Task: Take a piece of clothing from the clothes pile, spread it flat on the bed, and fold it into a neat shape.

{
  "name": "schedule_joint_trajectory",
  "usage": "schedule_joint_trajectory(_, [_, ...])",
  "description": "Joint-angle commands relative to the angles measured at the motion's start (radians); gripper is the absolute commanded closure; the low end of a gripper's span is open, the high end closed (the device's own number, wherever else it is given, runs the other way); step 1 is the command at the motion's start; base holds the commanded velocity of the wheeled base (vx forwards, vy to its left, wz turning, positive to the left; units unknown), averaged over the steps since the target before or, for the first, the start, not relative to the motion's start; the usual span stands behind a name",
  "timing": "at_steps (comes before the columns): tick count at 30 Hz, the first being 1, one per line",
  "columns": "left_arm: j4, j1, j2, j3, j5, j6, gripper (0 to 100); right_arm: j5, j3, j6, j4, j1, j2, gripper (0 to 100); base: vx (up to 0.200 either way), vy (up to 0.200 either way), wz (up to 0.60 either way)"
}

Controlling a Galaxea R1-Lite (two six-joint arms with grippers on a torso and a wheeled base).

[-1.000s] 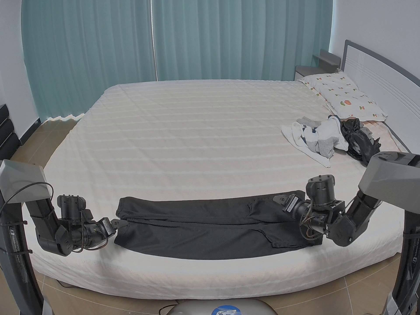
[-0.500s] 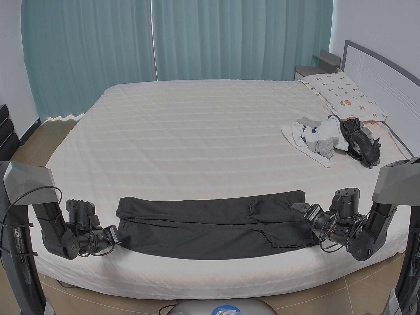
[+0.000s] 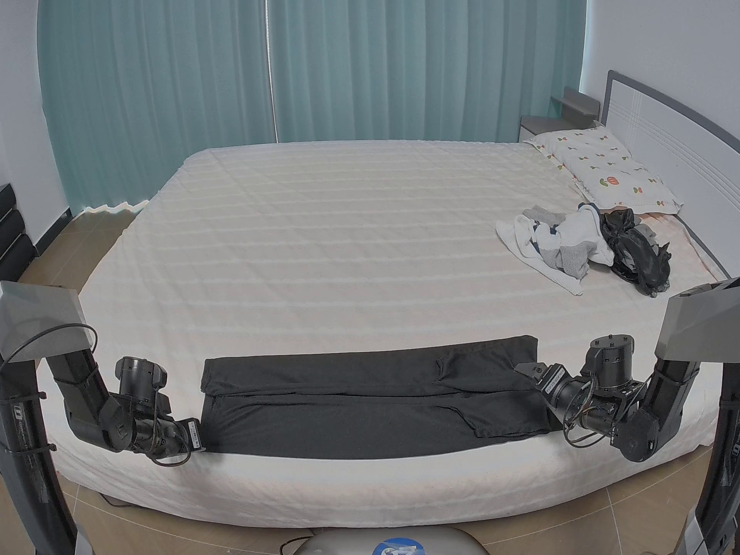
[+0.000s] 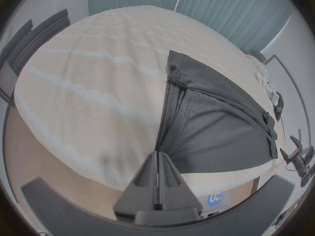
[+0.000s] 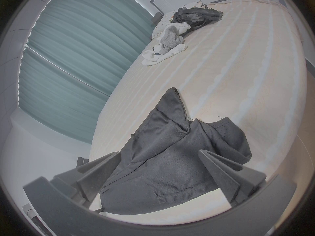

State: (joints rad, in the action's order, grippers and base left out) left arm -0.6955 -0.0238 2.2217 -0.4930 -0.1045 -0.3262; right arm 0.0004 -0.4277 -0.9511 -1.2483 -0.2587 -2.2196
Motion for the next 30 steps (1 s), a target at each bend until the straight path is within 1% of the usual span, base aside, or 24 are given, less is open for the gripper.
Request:
schedule_joint_trajectory(1, [0.024,-0.011,-0.048,-0.006,0.002,0.026,100,0.001,0.003,0.0,0.0,-0.001,-0.005,0,0.0,0.0,0.0])
schedule_joint_trajectory(6, [0.028,-0.036,-0.042,-0.004,0.003,0.064,100,0.001,0.006,0.0,0.0,-0.001,-0.005,0,0.0,0.0,0.0])
schedule_joint_trajectory(7, [0.028,-0.036,-0.042,-0.004,0.003,0.065,0,0.001,0.006,0.0,0.0,-0.001,-0.005,0,0.0,0.0,0.0])
schedule_joint_trajectory(9, [0.041,-0.056,-0.047,0.001,0.003,0.095,0,0.001,0.006,0.0,0.0,-0.001,-0.005,0,0.0,0.0,0.0])
schedule_joint_trajectory(11, [0.054,-0.062,-0.054,-0.006,0.002,0.102,0,0.001,0.004,0.0,0.0,-0.001,-0.005,0,0.0,0.0,0.0])
schedule_joint_trajectory(15, [0.057,-0.088,-0.099,-0.022,-0.02,0.096,0,0.001,0.004,0.0,-0.002,0.001,-0.011,0,0.0,0.0,0.0])
schedule_joint_trajectory(17, [0.056,-0.099,-0.122,-0.044,-0.054,0.078,0,0.003,0.003,0.0,-0.002,0.001,-0.011,0,0.0,0.0,0.0])
schedule_joint_trajectory(18, [0.056,-0.099,-0.122,-0.044,-0.054,0.078,0,0.003,0.003,0.0,-0.002,0.001,-0.011,0,0.0,0.0,0.0])
schedule_joint_trajectory(19, [0.056,-0.097,-0.135,-0.078,-0.095,0.021,0,0.003,0.001,-0.002,-0.002,-0.001,-0.015,0,0.0,0.0,0.0])
schedule_joint_trajectory(20, [0.056,-0.097,-0.137,-0.082,-0.098,0.015,0,0.004,0.001,-0.002,-0.002,-0.001,-0.017,0,0.0,0.0,0.0])
schedule_joint_trajectory(21, [0.064,-0.087,-0.137,-0.141,-0.13,-0.068,0,0.009,0.004,-0.002,-0.003,-0.007,-0.026,0,0.0,0.0,0.0])
schedule_joint_trajectory(22, [0.079,-0.073,-0.129,-0.174,-0.13,-0.096,0,0.009,0.006,-0.002,-0.005,-0.008,-0.032,0,0.0,0.0,0.0])
schedule_joint_trajectory(24, [0.1,-0.054,-0.116,-0.207,-0.129,-0.105,0,0.01,0.006,-0.002,-0.013,-0.01,-0.035,0,0.0,0.0,0.0])
schedule_joint_trajectory(25, [0.137,-0.044,-0.07,-0.268,-0.129,-0.102,0,0.009,0.006,0.0,-0.031,-0.008,-0.038,0,0.0,0.0,0.0])
schedule_joint_trajectory(26, [0.157,-0.041,-0.051,-0.294,-0.127,-0.102,0,0.009,0.007,0.0,-0.036,-0.007,-0.038,0,0.0,0.0,0.0])
schedule_joint_trajectory(28, [0.163,-0.039,-0.047,-0.302,-0.127,-0.1,0,0.009,0.007,0.0,-0.037,-0.007,-0.038,0,0.0,0.0,0.0])
schedule_joint_trajectory(29, [0.209,-0.025,-0.007,-0.361,-0.127,-0.074,0,0.01,0.017,0.002,-0.042,-0.007,-0.043,0,0.0,0.0,0.0])
schedule_joint_trajectory(30, [0.218,-0.025,0.012,-0.375,-0.127,-0.06,0,0.01,0.015,0.002,-0.043,-0.007,-0.048,0,0.0,0.0,0.0])
